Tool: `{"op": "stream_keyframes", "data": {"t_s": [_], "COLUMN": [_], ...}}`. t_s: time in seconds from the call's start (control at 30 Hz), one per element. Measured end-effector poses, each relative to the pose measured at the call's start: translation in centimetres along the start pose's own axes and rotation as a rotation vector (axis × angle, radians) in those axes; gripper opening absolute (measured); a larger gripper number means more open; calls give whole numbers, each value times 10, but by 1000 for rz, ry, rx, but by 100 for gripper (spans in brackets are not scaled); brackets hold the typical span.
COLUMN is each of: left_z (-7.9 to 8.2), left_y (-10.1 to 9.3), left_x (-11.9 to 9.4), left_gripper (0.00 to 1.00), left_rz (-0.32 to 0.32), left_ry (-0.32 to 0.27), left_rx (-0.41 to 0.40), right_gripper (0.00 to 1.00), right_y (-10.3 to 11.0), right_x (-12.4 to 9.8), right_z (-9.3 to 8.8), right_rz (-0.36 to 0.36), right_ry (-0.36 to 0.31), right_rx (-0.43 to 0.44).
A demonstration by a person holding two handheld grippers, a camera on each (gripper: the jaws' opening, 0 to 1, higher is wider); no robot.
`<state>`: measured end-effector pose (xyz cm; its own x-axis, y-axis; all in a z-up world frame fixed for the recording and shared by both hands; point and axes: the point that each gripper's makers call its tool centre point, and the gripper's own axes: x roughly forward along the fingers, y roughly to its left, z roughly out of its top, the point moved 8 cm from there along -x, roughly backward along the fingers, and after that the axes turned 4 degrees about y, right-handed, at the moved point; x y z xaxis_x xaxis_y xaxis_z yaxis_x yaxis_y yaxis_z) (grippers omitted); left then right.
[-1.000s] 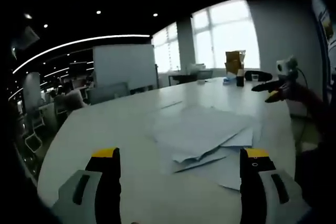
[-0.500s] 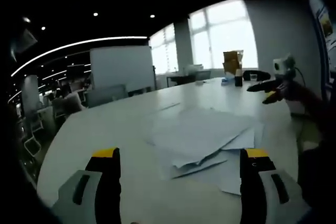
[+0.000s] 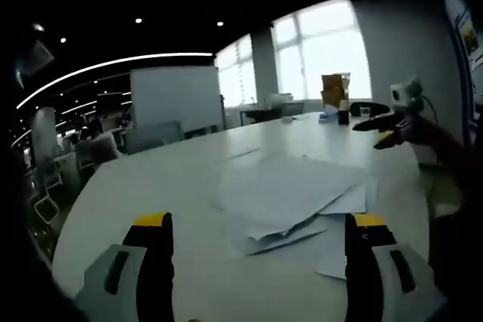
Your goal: Organize the stack of printing papers by aligning and flattening the scattered papers on the table
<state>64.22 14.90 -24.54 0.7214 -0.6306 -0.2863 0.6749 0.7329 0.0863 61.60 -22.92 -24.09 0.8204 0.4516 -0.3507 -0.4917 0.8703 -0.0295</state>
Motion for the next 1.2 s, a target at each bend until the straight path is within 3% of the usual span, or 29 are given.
{"op": "stream_keyframes", "data": {"t_s": [0.57, 1.2], "left_z": [-2, 0], "left_y": [-3, -3], "left_x": [-3, -5], "left_gripper": [97, 97], "left_rz": [-5, -4], "left_ry": [4, 1], "left_rx": [4, 12], "right_gripper": [86, 86], "right_y": [-2, -1], "right_x": [9, 22], "right_z": [0, 12], "right_rz": [-7, 23], "right_ry": [20, -3], "right_rx": [-26, -27]}}
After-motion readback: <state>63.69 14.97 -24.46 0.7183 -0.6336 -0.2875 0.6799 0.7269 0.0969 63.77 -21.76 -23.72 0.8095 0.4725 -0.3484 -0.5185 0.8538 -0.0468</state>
